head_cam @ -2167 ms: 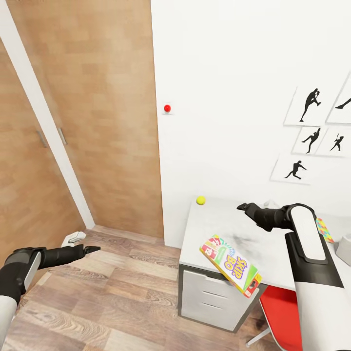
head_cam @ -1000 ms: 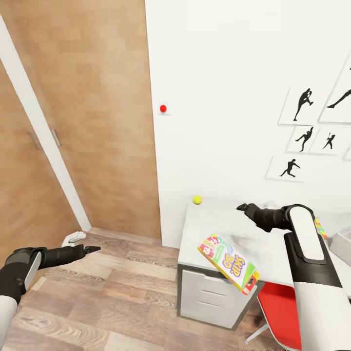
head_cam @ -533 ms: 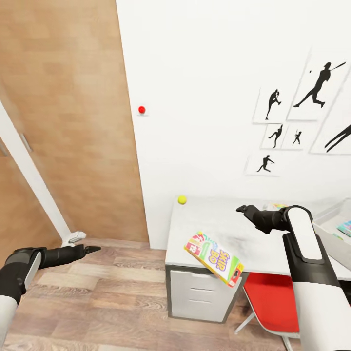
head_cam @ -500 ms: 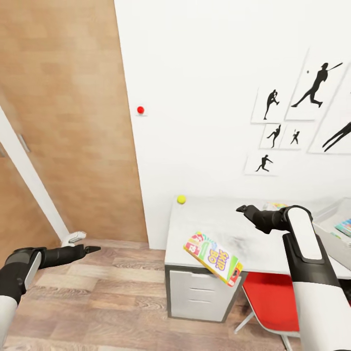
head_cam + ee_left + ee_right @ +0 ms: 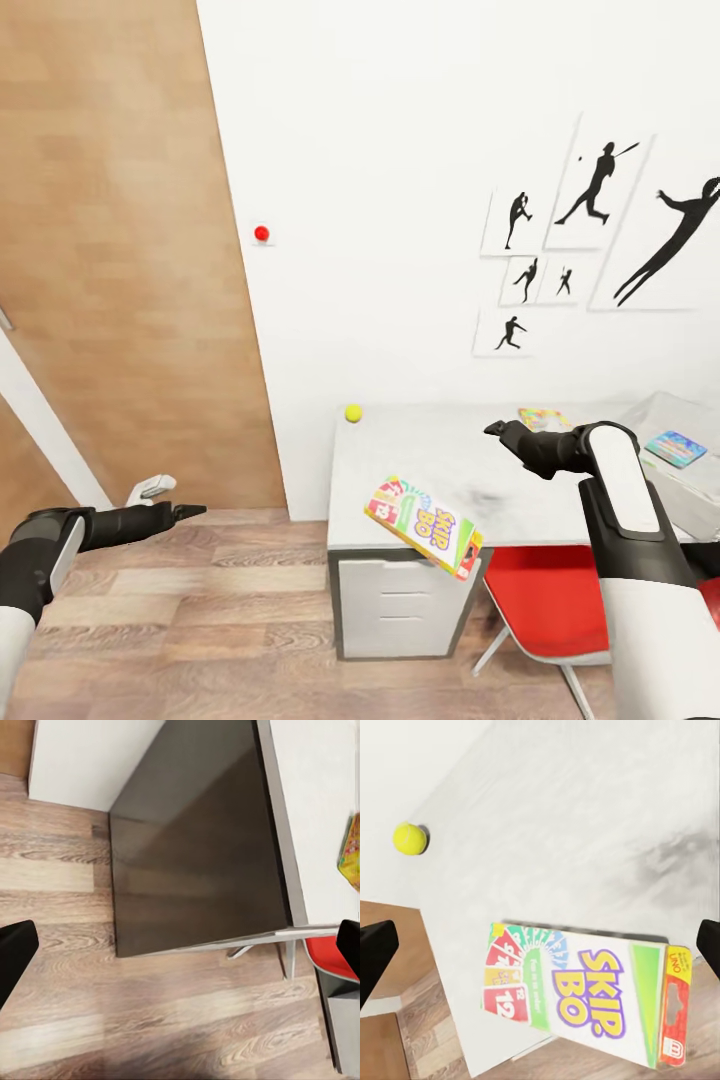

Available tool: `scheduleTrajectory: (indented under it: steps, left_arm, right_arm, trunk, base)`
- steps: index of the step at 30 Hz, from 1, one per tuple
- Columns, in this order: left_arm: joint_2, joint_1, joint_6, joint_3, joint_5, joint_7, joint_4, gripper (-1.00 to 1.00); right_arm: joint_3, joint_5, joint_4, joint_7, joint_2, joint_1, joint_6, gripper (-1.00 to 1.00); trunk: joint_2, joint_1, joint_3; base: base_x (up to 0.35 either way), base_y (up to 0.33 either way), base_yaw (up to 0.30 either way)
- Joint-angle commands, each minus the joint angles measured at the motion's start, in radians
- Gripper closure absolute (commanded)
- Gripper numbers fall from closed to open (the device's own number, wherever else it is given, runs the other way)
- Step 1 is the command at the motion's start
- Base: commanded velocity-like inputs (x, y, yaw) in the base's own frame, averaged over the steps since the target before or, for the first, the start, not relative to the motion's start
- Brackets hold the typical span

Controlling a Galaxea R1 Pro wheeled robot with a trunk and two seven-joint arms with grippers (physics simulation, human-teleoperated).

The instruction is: Put all the toys in the child's room - the three board games (two on the bed and one on the table), the two jigsaw puzzles on the table, and the tennis ball on the table - inside the toy box on the table in the child's room.

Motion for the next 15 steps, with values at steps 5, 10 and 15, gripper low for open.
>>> scheduleTrajectory:
  steps: [5, 10, 15]
  left_arm:
    - [0.0, -0.001, 0.007, 0.002, -0.001, -0.004, -0.001, -1.0]
    - [-0.001, -0.001, 0.007, 0.002, -0.001, -0.004, -0.001, -1.0]
    - [-0.001, -0.001, 0.007, 0.002, -0.001, -0.004, -0.001, -1.0]
  right_arm:
    - [0.001, -0.009, -0.001, -0.01, 0.0, -0.001, -0.011, -1.0]
    - [0.002, -0.01, -0.001, -0.01, 0.0, -0.001, -0.018, -1.0]
    - [0.002, -0.009, -0.001, -0.01, 0.0, -0.001, -0.02, -1.0]
  trunk:
    - [-0.002, 0.001, 0.005]
    - [-0.002, 0.001, 0.013]
    - [-0.002, 0.001, 0.021]
  base:
    - [0.0, 0.099, -0.121]
    - [0.0, 0.038, -0.086]
    - [0.0, 0.033, -0.074]
